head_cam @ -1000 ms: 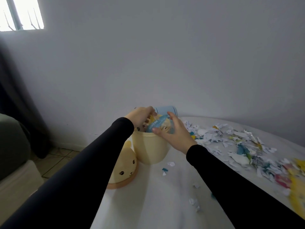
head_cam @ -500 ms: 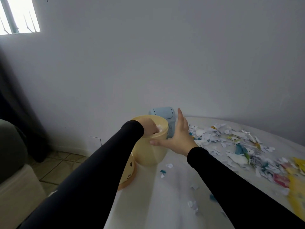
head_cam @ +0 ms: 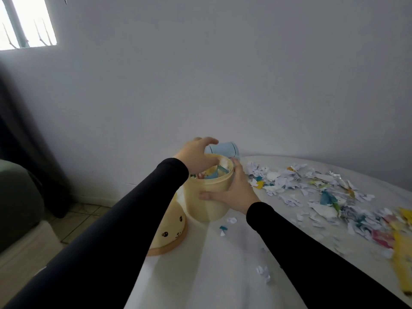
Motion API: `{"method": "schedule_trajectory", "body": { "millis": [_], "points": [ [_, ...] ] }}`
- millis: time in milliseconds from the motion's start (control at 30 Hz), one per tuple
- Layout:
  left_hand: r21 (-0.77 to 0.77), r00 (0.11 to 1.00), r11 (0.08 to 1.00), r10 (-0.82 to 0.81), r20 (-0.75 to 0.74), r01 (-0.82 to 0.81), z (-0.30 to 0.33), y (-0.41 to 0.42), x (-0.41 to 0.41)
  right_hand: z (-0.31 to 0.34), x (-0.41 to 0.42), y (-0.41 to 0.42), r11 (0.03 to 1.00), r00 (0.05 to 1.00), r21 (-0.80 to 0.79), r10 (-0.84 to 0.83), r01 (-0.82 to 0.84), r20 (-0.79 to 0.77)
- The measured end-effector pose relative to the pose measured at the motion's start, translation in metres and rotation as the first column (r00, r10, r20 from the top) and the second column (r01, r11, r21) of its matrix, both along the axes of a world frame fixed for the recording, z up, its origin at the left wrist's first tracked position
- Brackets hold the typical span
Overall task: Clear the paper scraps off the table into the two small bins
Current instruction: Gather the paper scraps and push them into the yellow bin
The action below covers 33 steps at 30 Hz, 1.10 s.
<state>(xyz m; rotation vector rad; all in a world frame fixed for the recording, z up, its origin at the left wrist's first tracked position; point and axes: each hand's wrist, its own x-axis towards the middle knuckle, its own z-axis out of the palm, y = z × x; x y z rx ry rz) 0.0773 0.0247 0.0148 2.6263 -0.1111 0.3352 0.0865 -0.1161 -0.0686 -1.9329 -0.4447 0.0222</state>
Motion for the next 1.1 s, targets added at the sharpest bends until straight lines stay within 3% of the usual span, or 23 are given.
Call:
{"method": "schedule_trajectory", "body": {
  "millis": [167, 400, 533, 667, 800, 900, 1000, 1100],
  "points": [
    [0.092, 0.986, 0.985, -0.15, 0.068, 0.143, -0.003, -0.032, 0.001, -0.002, 0.005, 0.009, 1.0, 0.999, -0.002, -0.009, 0.009, 0.035],
    [-0.06, 0.984, 0.995, 0.087, 0.153, -0.079, -0.009, -0.031, 0.003, -0.001, 0.003, 0.002, 1.0, 1.0, 0.027, -0.005, 0.004, 0.03],
    [0.027, 0.979, 0.981, 0.192, 0.068, -0.194, -0.003, -0.006, -0.006, -0.005, 0.0, 0.002, 0.998, 0.997, 0.05, -0.044, 0.041, 0.062],
    [0.21, 0.983, 0.969, 0.152, -0.107, -0.127, 0.001, -0.001, -0.011, -0.01, -0.004, 0.006, 0.997, 0.996, 0.052, -0.057, 0.054, 0.062],
    [0.143, 0.973, 0.986, 0.109, -0.202, -0.081, 0.011, -0.006, -0.017, -0.013, -0.004, 0.014, 0.993, 0.996, 0.089, -0.083, 0.079, 0.044],
    [0.17, 0.976, 0.985, 0.069, -0.204, -0.034, 0.009, -0.01, -0.019, -0.015, -0.004, 0.017, 0.988, 0.993, 0.119, -0.106, 0.101, 0.042],
    [0.08, 0.978, 0.996, 0.053, -0.2, -0.038, -0.001, -0.014, -0.014, -0.015, -0.006, 0.013, 0.984, 0.993, 0.147, -0.107, 0.099, 0.047],
    [0.144, 0.97, 0.989, 0.06, -0.234, -0.026, -0.009, -0.018, -0.009, -0.015, -0.009, 0.006, 0.982, 0.991, 0.155, -0.12, 0.109, 0.065]
  ]
}}
